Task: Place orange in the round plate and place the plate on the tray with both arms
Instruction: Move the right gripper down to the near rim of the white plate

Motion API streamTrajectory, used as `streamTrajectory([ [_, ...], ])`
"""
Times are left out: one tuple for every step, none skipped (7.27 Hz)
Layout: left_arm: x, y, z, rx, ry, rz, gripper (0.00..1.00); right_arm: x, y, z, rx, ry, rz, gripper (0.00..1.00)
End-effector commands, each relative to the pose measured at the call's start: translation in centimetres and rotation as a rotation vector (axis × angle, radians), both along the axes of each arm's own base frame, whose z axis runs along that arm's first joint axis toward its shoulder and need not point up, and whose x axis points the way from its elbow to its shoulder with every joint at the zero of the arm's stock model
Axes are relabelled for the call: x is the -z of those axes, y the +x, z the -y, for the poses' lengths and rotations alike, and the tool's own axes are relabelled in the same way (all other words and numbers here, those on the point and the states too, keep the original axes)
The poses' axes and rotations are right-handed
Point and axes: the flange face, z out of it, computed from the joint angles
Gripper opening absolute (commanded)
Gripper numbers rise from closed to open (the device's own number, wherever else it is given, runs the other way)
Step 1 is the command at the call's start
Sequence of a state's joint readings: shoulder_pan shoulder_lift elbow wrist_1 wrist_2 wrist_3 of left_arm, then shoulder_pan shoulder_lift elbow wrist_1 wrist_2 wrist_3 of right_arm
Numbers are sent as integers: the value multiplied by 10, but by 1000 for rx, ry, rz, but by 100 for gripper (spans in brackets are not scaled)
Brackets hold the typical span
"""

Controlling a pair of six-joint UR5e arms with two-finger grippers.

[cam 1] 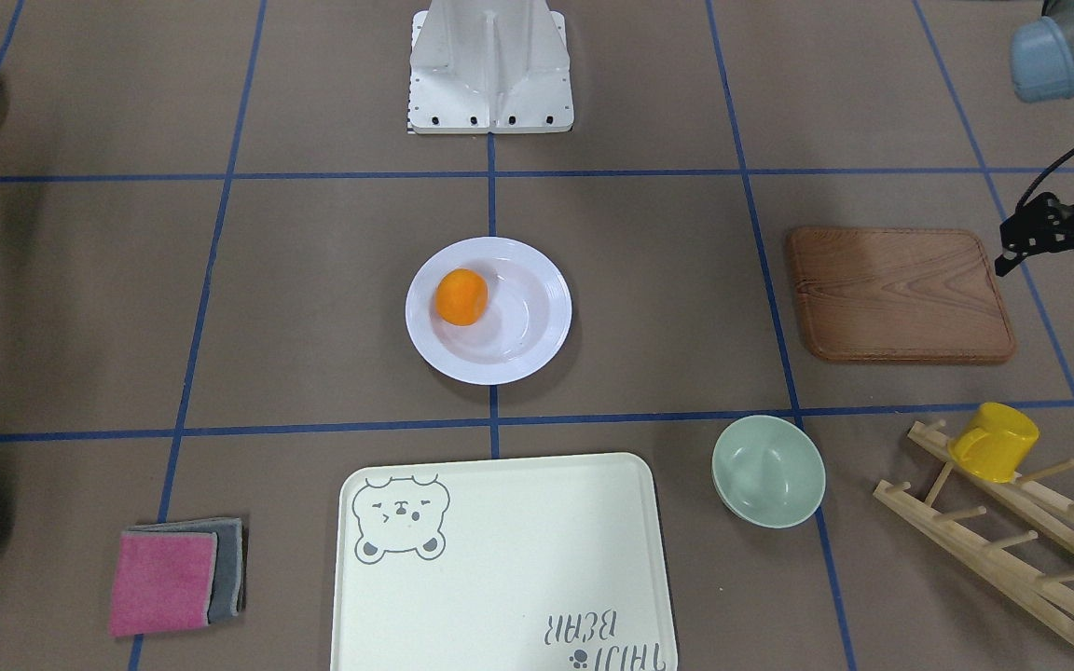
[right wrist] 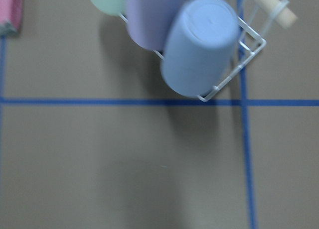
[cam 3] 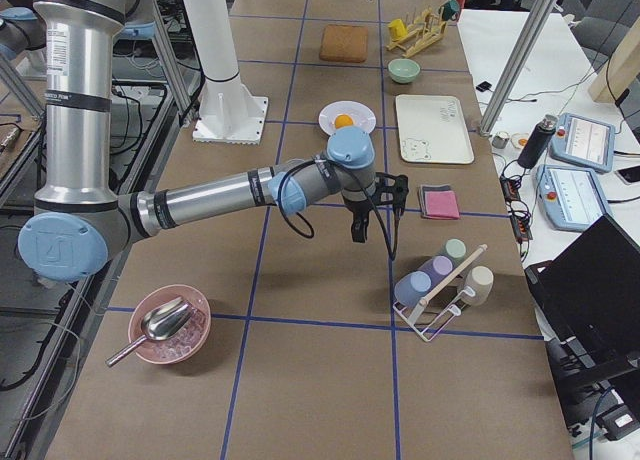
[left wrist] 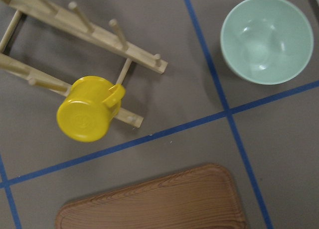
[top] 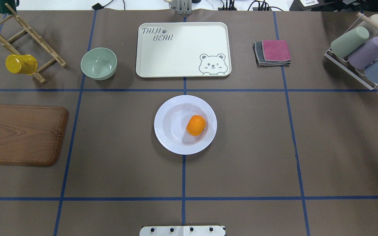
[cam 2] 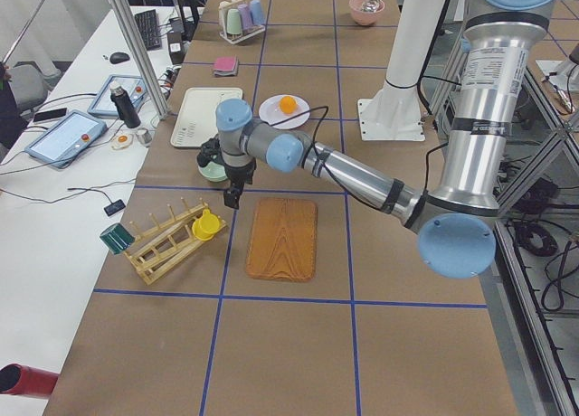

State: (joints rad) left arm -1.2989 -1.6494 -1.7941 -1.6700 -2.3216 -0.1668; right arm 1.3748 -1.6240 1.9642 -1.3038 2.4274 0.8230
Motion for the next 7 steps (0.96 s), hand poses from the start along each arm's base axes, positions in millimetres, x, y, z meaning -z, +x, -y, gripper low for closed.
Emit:
streamTrajectory([
  [-73, -36, 0, 45, -31, -22, 99, 66, -56, -11, -108, -129, 200, 100],
  [-72, -48, 0, 68, -30, -24, 99, 68, -98, -16, -129, -153, 276, 100],
  [-75, -51, -6, 64, -47, -54, 99, 80, -138, -19, -182, -183, 363, 98],
  [-72, -54, -9, 58, -57, -96, 99, 110, -176, -21, -240, -233, 442, 98],
  [-72, -63, -9, 73, -60, -103, 99, 130, -234, -38, -258, -236, 468, 98],
  [-75, -63, -9, 77, -71, -101, 99, 130, -296, -67, -334, -232, 468, 98],
  [-79, -63, -9, 79, -81, -100, 99, 146, -340, -89, -365, -205, 490, 98],
])
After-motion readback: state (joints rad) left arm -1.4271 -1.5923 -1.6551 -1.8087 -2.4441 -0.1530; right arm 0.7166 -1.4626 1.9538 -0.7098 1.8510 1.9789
